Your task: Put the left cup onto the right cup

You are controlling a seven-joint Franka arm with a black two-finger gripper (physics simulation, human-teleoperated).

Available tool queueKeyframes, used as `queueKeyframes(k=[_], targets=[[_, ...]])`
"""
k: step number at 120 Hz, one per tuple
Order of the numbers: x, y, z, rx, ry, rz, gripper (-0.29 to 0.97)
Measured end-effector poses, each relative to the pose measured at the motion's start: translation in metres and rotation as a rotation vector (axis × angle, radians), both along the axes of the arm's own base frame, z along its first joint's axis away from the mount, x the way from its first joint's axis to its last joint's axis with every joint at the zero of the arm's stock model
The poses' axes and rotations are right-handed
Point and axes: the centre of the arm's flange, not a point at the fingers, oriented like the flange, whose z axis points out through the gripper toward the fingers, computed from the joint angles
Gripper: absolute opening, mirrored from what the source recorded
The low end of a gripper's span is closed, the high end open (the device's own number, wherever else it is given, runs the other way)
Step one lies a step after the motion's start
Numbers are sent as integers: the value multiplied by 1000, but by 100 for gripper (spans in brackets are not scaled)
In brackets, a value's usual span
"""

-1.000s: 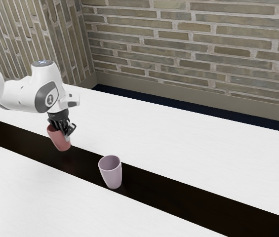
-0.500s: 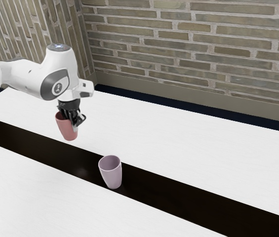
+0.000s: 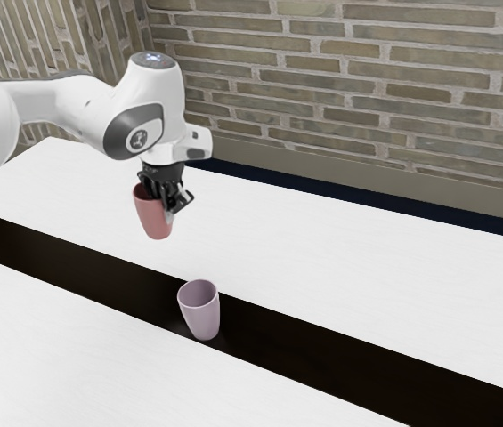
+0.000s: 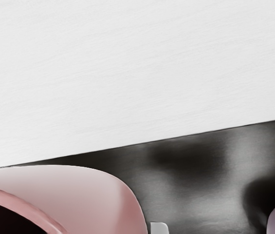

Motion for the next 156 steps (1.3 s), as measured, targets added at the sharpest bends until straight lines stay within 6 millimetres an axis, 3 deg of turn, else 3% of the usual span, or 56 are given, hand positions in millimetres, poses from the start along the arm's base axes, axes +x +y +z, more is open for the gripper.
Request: queueKeyframes(k=[16, 46, 87, 156], targets=[[-3, -24, 0, -7, 0, 9, -10], [-7, -47, -3, -22, -6, 60, -10], [-16, -93, -5, -44, -22, 97, -10], [-51, -119, -8, -36, -39, 218, -10]])
